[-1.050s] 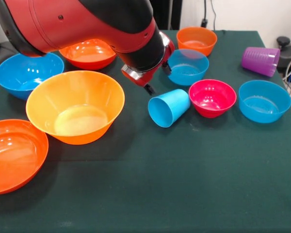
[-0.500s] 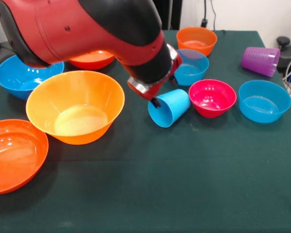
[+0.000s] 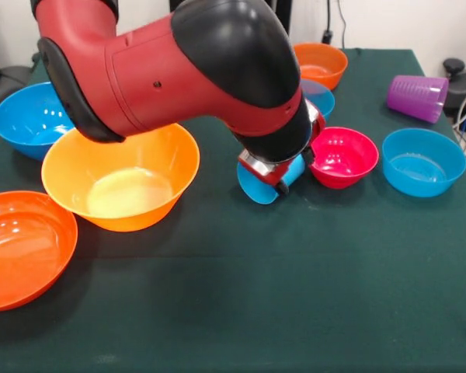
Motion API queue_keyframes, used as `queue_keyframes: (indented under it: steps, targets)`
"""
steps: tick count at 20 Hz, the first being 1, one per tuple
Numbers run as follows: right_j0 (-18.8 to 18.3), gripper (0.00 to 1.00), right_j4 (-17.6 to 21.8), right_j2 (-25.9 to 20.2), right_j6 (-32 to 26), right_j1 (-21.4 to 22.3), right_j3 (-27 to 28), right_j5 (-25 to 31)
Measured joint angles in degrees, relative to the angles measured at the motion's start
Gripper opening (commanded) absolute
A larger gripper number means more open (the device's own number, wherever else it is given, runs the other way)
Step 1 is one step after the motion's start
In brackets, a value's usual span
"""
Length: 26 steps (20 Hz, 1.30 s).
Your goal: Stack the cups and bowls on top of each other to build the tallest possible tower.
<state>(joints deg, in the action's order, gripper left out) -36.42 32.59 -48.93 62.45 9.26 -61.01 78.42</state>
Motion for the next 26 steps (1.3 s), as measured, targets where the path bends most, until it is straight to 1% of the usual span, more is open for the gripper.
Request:
queue_keyframes:
  steps: [8, 15, 21, 26]
  targets:
    - [-0.72, 1.0, 0.21, 0.04, 0.0, -2.09, 0.85, 0.0]
    - [-1.34, 1.0, 0.56, 0.16, 0.0, -4.48, 3.49, -0.01]
    - [-1.55, 1.0, 0.77, 0.16, 0.0, -4.85, 4.32, 0.0]
    - [-2.75, 1.0, 1.02, 0.21, 0.0, -4.51, 4.28, 0.0]
